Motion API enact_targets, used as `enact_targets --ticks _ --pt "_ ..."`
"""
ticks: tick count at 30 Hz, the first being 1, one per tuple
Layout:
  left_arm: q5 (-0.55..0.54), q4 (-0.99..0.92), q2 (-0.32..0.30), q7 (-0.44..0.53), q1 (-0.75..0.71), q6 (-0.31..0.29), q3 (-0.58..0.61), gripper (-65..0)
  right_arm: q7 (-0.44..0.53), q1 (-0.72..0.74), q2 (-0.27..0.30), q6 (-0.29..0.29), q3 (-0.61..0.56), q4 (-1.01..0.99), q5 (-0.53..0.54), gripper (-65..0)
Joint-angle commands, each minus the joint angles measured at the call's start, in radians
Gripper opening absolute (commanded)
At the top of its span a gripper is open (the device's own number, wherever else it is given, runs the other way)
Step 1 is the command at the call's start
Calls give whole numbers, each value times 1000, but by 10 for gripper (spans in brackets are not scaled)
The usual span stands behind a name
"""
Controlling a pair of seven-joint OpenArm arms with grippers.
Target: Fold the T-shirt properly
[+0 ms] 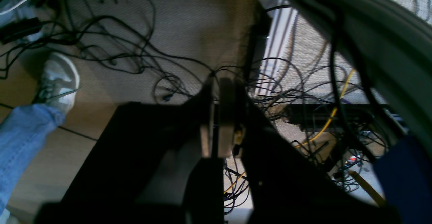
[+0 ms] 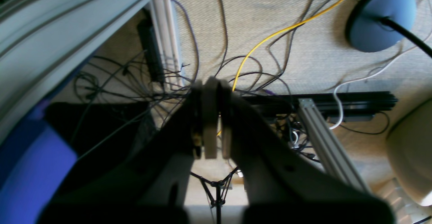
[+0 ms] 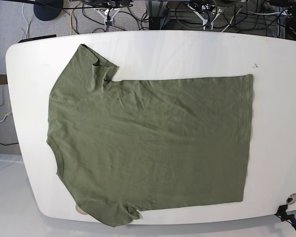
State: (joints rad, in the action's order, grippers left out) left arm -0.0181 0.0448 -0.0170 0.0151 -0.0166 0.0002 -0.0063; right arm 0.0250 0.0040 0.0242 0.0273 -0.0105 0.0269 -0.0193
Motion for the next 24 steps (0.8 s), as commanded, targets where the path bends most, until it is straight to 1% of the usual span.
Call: enact_targets --ticks 1,6,8,9,11,12,13,15,16,18,19,20,24 --pt "5 2 2 -2 0 -1 -1 -630 3 0 -4 7 1 3 2 -637" --pt "4 10 2 -2 -15 -1 -1 -630 8 0 -4 7 1 5 2 -636" --pt "4 10 2 0 -15 -1 -1 -623 6 -11 -4 7 1 48 2 -636" --pt "4 10 2 0 -16 -1 -1 -601 6 -28 -4 7 1 75 2 -635" --pt "2 10 4 1 -24 -1 -1 -518 6 -60 4 6 2 135 2 -629" --pt "2 11 4 3 -29 -1 -1 -466 6 -74 9 6 2 152 2 -607" --pt "2 20 4 3 -33 -1 -2 -413 6 -86 9 4 4 167 2 -571" --pt "2 65 2 1 -70 -1 -2 -335 6 -115 10 4 5 209 3 -466" --pt "2 94 2 0 -90 -1 -2 -315 6 -135 10 4 5 236 3 -405" --pt "2 146 2 0 -136 -1 -2 -313 6 -180 23 4 5 293 6 -304" --pt "2 168 2 0 -154 -1 -2 -313 6 -200 24 6 5 319 8 -274" --pt "2 197 2 0 -176 -1 -2 -313 6 -227 24 7 5 351 9 -264" --pt "-1 332 1 4 -270 -1 -4 -311 6 -336 26 7 7 502 8 -267"
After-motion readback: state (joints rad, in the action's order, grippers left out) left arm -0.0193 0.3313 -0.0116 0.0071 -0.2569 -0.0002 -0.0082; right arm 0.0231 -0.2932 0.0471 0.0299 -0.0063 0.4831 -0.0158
